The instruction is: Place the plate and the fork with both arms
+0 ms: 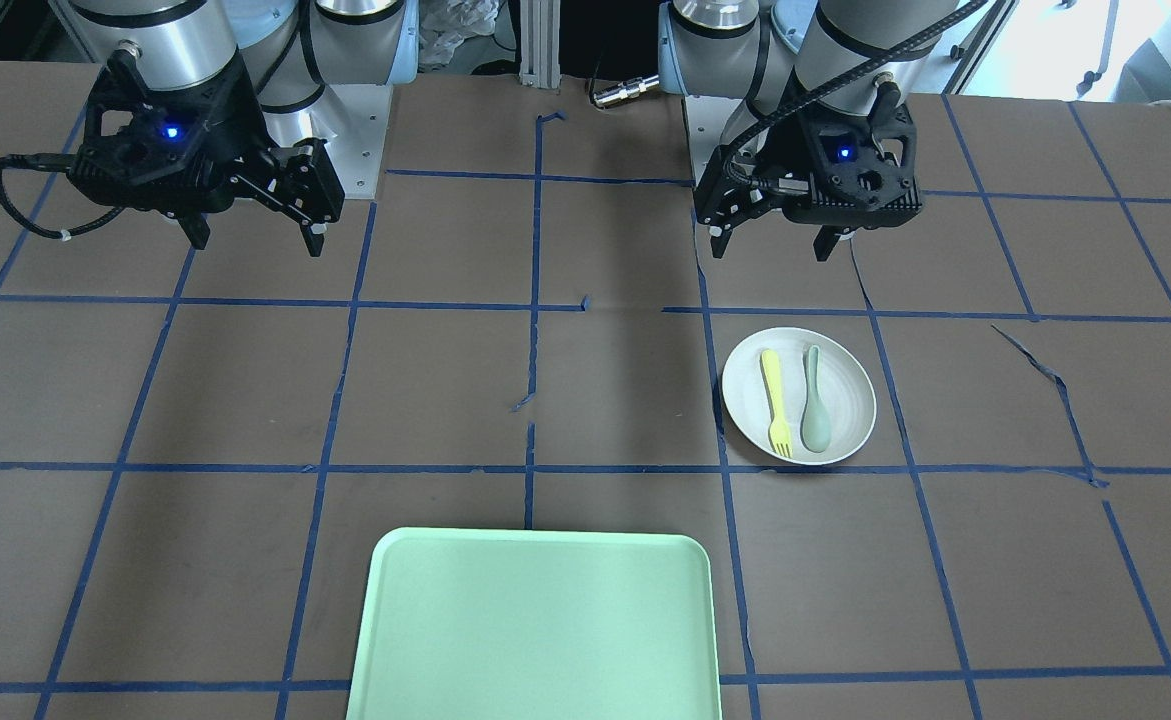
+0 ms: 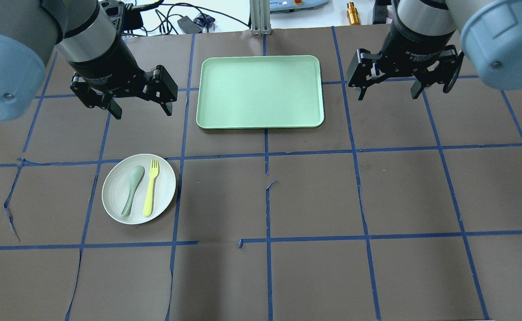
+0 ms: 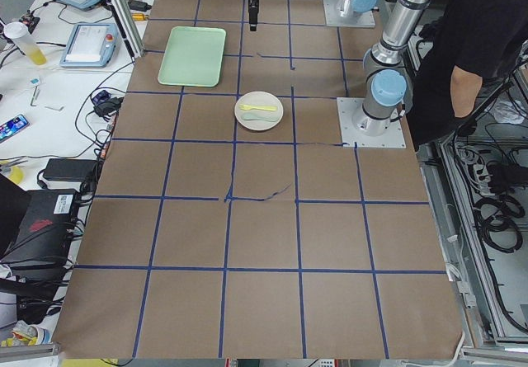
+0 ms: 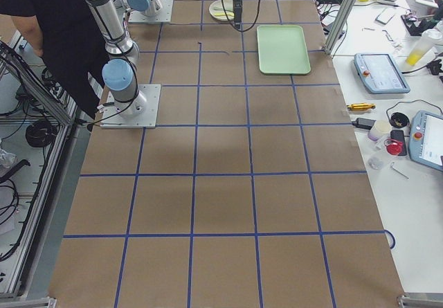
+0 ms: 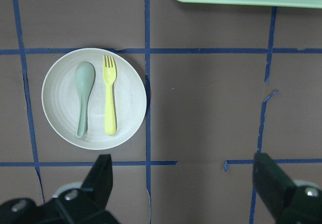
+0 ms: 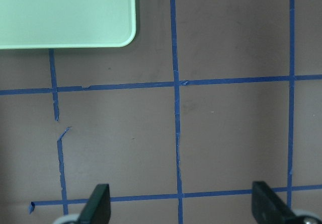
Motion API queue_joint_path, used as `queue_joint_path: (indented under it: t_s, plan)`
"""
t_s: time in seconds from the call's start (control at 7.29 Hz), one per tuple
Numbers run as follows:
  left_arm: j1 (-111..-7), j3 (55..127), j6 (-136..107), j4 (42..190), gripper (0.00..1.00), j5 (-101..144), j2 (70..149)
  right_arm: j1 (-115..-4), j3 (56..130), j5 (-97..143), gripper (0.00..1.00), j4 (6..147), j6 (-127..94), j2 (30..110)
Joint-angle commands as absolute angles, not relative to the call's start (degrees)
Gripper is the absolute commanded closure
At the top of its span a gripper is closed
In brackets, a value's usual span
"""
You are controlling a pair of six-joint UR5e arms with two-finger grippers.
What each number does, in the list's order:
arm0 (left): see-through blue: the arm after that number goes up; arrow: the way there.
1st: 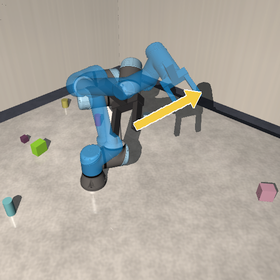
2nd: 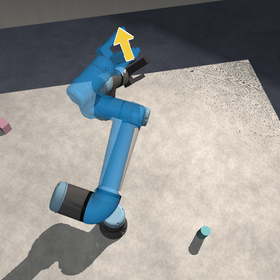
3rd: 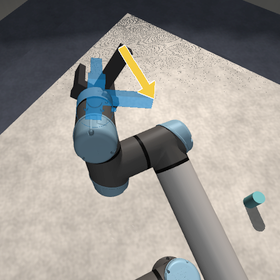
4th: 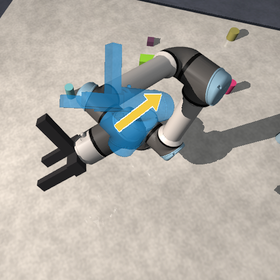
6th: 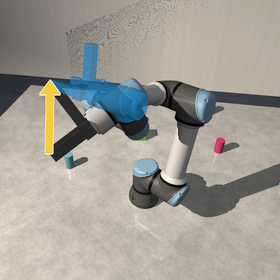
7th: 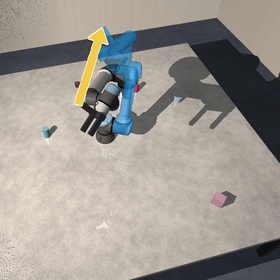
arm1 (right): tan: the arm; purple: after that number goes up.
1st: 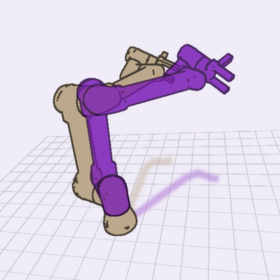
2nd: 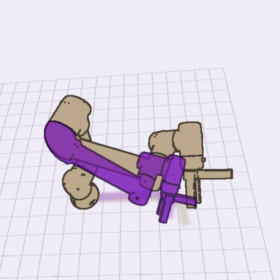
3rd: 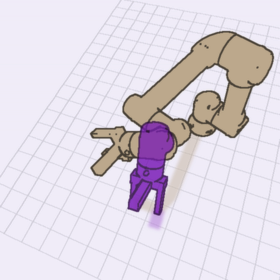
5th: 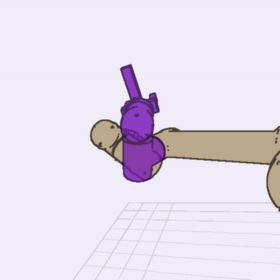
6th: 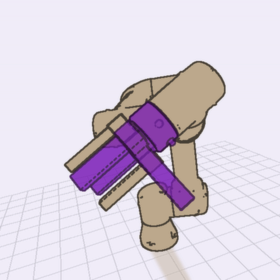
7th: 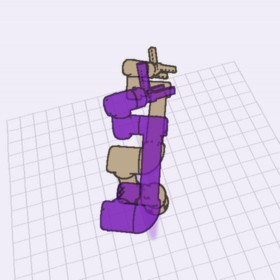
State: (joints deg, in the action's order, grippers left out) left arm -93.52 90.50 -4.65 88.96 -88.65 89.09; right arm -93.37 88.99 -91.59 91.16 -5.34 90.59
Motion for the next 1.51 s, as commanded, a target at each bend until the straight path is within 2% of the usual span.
queue_joint_path:
  t_s: [0.0, 1.37]
  plan:
    - [-93.52, 90.7, -4.66, 88.86, 0.0, -88.68, 89.03, -93.51, 89.03, -91.5, 0.0, 91.06, -5.1, 90.53]
    - [-93.52, 92.02, -4.57, 88.59, 0.0, -88.59, 88.77, -93.78, 89.3, -91.49, 0.0, 91.23, -4.22, 90.62]
